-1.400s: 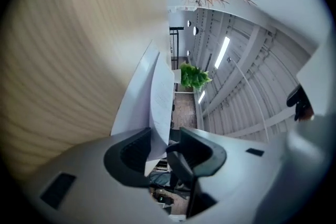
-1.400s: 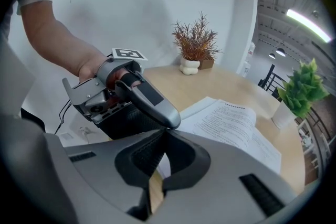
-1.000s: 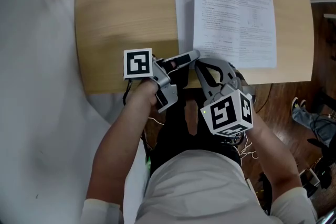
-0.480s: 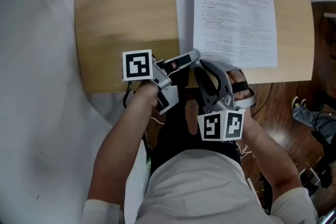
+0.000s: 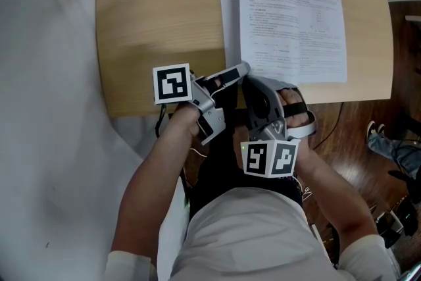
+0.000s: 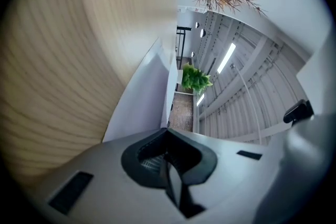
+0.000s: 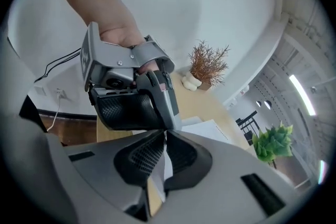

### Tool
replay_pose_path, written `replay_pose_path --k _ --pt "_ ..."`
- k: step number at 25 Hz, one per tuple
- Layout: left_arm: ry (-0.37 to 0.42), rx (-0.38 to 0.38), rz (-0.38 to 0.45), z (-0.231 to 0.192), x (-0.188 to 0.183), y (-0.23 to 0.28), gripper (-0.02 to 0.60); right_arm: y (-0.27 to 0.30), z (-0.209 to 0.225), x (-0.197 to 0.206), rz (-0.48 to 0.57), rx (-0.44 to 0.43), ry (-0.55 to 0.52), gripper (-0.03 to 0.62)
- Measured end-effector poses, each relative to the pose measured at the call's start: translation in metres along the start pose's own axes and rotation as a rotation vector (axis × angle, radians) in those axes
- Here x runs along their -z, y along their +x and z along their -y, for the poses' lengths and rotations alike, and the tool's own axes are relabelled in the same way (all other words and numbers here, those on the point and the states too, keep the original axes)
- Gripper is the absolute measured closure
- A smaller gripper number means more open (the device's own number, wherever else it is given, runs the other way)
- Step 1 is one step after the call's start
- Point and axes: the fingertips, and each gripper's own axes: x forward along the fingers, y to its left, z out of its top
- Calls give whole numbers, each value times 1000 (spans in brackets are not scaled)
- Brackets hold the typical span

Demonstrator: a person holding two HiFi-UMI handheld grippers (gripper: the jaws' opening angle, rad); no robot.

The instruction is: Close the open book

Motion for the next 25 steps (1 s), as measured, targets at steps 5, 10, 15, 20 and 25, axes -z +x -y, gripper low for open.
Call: replay_pose_path --k 5,10,15,20,25 --pt "8 3 -4 3 1 0 584 -5 1 -3 6 37 -54 583" --pt "37 19 -12 8 5 2 584 -10 3 -3 28 36 -32 588" --pt "132 61 6 22 6 0 583 -22 11 -5 58 66 9 591" --pt "199 98 85 37 -1 -10 583 -32 22 -6 83 103 14 591" --pt "301 120 182 59 -3 -20 583 -43 31 -3 98 122 27 591"
